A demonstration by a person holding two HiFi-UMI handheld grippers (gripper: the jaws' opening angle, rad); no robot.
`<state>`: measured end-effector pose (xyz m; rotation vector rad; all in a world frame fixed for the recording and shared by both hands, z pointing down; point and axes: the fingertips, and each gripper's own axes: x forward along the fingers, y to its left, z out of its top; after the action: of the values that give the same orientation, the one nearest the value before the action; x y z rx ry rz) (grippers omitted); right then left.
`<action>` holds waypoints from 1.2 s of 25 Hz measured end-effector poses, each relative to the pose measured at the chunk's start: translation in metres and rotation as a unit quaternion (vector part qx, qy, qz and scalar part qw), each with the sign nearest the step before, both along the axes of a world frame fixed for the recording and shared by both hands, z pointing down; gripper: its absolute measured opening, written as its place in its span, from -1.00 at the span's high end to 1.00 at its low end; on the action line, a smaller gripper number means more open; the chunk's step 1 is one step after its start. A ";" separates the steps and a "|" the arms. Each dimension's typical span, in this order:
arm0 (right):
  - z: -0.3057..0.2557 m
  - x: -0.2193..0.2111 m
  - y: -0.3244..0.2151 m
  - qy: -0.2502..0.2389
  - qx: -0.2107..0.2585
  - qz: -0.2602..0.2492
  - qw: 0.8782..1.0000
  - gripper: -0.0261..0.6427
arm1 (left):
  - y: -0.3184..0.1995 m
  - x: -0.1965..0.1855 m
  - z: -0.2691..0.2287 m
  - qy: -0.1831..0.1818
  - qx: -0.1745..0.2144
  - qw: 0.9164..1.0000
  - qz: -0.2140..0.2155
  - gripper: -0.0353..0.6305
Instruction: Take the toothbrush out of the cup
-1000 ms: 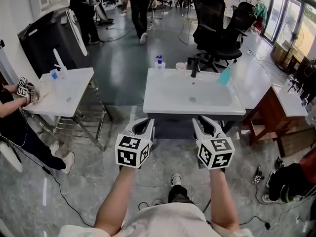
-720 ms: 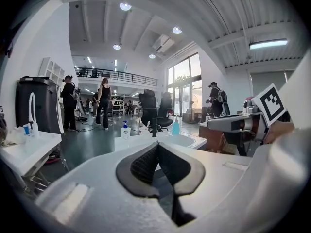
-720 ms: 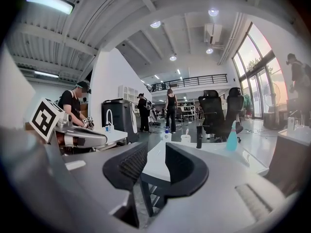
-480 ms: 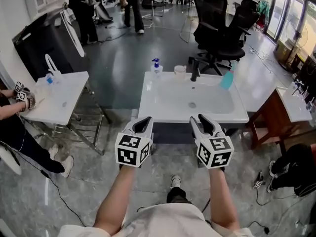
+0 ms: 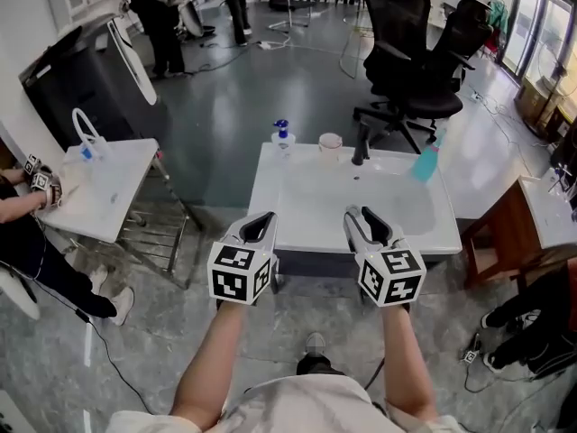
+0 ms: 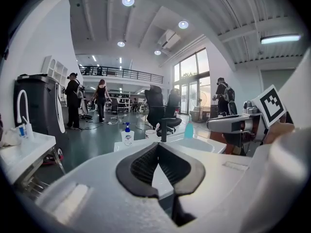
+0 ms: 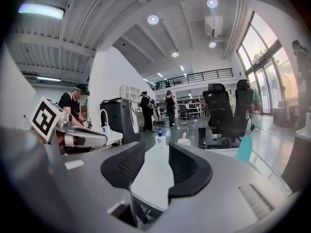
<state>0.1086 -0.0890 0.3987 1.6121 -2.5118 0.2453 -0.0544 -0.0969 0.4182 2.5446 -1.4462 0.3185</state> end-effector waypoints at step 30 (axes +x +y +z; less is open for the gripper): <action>0.004 0.035 -0.138 -0.010 -0.010 -0.047 0.999 0.39 | -0.121 0.033 -0.005 -0.011 -0.003 0.998 -0.055 0.88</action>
<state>0.1431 -0.2269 0.4025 1.4860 -2.5841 0.2746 -0.0211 -0.2182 0.4137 2.4528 -1.5828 0.3346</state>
